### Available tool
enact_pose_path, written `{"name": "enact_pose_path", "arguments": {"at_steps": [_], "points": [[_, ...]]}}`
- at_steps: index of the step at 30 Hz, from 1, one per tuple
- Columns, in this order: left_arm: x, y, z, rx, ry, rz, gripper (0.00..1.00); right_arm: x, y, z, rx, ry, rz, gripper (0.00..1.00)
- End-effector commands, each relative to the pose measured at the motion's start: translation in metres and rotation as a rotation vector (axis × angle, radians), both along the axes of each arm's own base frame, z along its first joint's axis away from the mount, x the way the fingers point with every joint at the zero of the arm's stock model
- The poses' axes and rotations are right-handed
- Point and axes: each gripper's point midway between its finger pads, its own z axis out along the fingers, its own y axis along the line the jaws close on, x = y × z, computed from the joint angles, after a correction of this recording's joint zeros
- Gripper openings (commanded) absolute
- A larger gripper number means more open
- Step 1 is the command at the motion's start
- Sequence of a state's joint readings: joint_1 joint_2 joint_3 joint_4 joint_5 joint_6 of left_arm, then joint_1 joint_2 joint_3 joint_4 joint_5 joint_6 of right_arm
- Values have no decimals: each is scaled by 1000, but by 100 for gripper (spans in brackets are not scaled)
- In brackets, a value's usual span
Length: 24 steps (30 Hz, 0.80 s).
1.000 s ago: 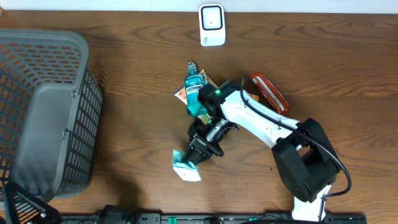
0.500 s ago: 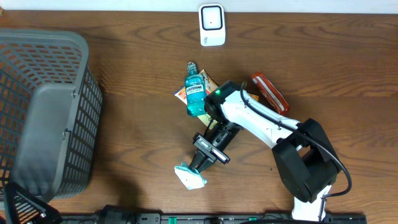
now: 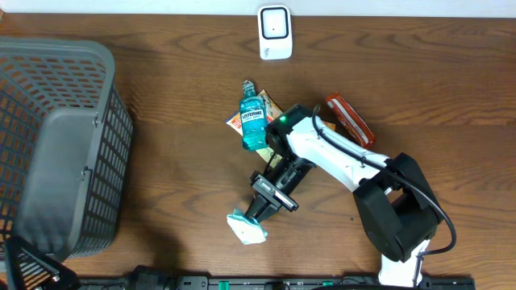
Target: Scan the item barcode
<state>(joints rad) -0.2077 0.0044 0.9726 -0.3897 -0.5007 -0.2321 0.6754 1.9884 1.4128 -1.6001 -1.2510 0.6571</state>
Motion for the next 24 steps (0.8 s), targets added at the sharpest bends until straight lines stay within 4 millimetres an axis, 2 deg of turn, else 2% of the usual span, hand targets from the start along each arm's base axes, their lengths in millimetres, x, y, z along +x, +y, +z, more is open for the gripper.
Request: {"name": "enact_pose_path", "arguments": {"at_steps": [1, 8, 11, 15, 19, 22, 24], "points": [[0, 1, -1, 3, 3, 7, 99, 9, 3, 13, 74, -43, -30, 1], [0, 1, -1, 3, 3, 7, 99, 30, 9, 5, 165, -163, -51, 1], [0, 1, -1, 3, 3, 7, 99, 41, 10, -10, 178, -283, -24, 1], [0, 1, 0, 3, 1, 8, 99, 57, 16, -12, 302, -428, -15, 1], [-1, 1, 1, 2, -4, 8, 99, 78, 23, 17, 705, -670, -37, 1], [-1, 1, 1, 2, -4, 8, 99, 91, 19, 46, 1019, -882, -93, 1], [-1, 1, 1, 2, -4, 8, 99, 99, 11, 50, 1095, -1023, -83, 1]]}}
